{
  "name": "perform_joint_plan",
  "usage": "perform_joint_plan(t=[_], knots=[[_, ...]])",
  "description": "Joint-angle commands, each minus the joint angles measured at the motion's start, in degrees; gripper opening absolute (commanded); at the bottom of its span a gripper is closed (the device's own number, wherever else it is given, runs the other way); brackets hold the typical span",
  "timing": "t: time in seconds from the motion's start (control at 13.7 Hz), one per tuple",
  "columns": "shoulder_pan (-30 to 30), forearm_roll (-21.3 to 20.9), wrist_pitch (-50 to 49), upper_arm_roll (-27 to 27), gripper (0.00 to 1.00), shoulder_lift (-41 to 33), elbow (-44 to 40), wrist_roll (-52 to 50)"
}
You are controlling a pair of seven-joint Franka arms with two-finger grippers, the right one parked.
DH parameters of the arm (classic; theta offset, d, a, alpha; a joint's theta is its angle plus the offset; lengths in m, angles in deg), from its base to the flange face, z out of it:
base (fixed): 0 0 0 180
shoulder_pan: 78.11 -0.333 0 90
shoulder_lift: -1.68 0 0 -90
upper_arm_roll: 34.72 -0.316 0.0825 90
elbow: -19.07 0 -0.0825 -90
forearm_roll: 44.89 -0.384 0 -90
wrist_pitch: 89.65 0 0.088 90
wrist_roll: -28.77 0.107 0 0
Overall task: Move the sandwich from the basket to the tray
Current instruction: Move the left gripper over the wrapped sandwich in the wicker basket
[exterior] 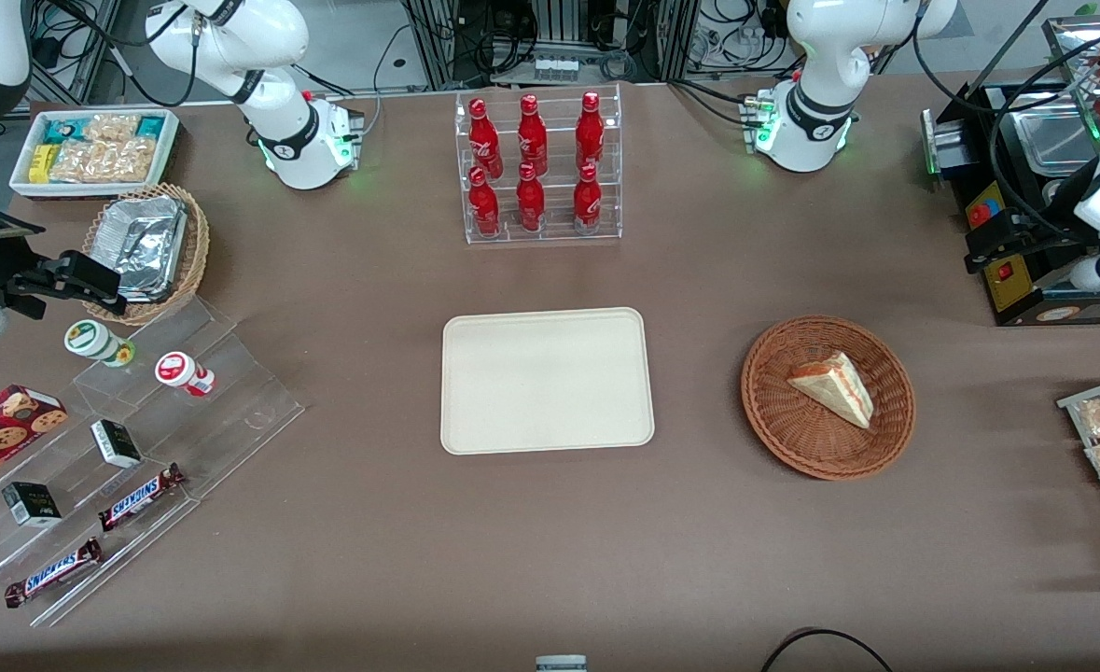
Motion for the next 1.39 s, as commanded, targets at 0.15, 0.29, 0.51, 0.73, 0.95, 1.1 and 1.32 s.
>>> perform_joint_plan(t=[0.15, 0.29, 0.51, 0.73, 0.95, 1.1, 1.32], knots=[[0.19, -0.54, 6.36, 0.77, 1.0, 3.4, 4.83, -4.2], [0.46, -0.54, 12.68, 0.77, 1.0, 3.49, 10.45, -5.87], [1.78, -0.54, 23.84, 0.77, 1.0, 3.4, 18.72, -14.36], [2.48, -0.54, 33.85, 0.77, 1.0, 3.14, 25.57, -25.09], [3.18, -0.63, 43.62, 0.77, 1.0, 2.88, 32.6, -34.33], [3.36, -0.63, 46.54, 0.86, 1.0, 3.22, 34.55, -38.03], [3.89, -0.54, 47.07, 0.86, 1.0, 3.93, 35.52, -39.01]])
